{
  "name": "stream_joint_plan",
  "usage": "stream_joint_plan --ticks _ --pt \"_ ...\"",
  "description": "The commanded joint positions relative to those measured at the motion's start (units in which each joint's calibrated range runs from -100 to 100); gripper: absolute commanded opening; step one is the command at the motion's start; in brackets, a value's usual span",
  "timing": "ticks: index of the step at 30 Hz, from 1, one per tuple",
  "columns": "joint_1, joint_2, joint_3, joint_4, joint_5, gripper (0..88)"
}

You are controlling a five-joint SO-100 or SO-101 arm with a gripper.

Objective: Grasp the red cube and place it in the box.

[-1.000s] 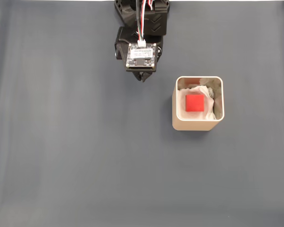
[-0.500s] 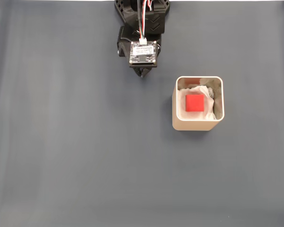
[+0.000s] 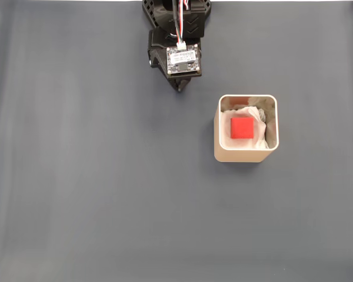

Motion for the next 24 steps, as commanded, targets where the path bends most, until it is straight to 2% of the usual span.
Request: stream_joint_plan --ticks 1,13,24 --pt "-0.2 -0.6 0.5 2.0 0.4 0.2" --pt "-0.3 -0.7 0.5 11.0 1.0 0.2" --pt "-0.4 -0.7 0.5 11.0 -0.5 0.7"
